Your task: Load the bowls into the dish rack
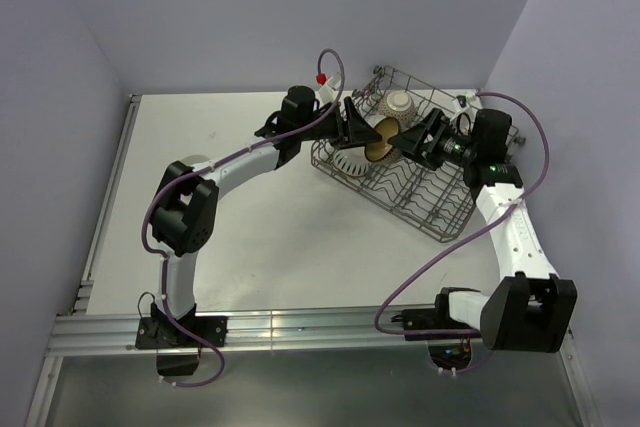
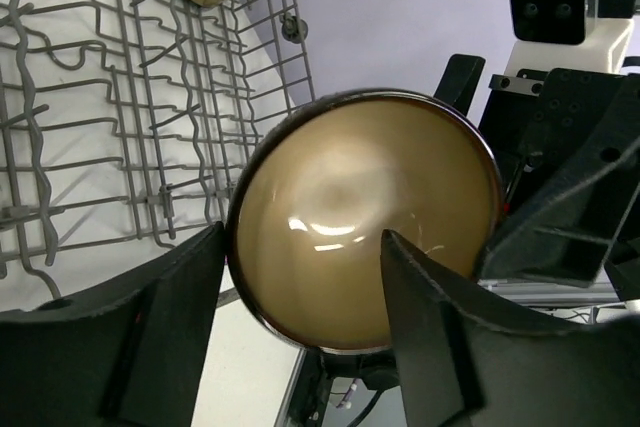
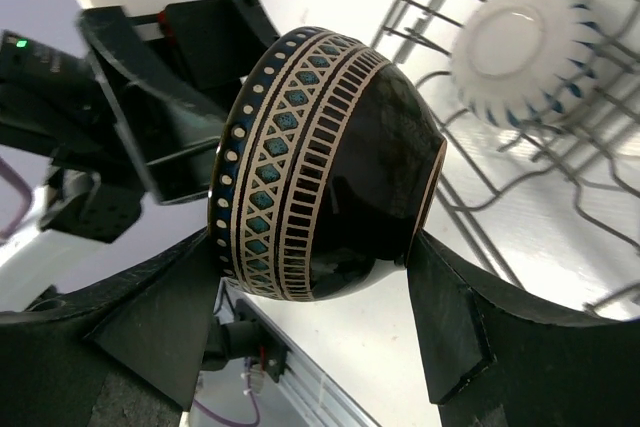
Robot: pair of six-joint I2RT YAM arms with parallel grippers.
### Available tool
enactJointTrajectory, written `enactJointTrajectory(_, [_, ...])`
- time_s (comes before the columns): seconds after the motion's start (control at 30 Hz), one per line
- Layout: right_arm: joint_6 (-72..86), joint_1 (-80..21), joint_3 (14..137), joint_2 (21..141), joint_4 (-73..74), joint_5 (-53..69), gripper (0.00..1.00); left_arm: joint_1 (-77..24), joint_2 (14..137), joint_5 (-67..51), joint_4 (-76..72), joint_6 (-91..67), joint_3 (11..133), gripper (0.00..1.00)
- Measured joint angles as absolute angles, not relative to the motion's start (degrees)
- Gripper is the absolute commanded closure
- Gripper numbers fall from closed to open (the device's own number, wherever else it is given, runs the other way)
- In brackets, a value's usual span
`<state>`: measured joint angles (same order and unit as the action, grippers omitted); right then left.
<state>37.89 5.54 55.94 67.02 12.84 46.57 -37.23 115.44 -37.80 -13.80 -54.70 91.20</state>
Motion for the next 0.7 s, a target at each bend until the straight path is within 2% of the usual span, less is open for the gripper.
enactJointTrajectory(0.07, [36.95, 6.33, 55.96, 67.31, 14.11, 46.3, 1.0, -37.26, 115.44, -37.78, -13.06, -54.48, 91.2, 0.24])
enactJointTrajectory(0.13, [36.03, 7.35, 55.96, 67.42, 15.55, 46.35, 1.0, -37.23, 115.44, -37.74, -12.71, -54.17, 91.2, 0.23])
enactJointTrajectory(0.2, [34.92, 8.38, 56.01, 67.57, 16.73, 46.35, 1.0, -37.23, 115.44, -37.71, -12.29, -53.91, 91.2, 0.16])
enactJointTrajectory(0.3, [31.75, 10.35, 57.04, 68.29, 20.23, 46.35, 1.0, -37.23, 115.42, -37.71, -11.35, -53.3, 91.2, 0.12])
enactJointTrajectory(0.37, [28.58, 11.81, 58.81, 69.43, 23.68, 46.22, 1.0, -37.21, 115.42, -37.76, -10.87, -52.77, 91.2, 0.0])
enactJointTrajectory(0.7, [7.88, 16.64, 66.92, 74.06, 40.27, 42.7, 1.0, -36.95, 112.71, -41.1, -5.82, -48.01, 90.35, 0.0])
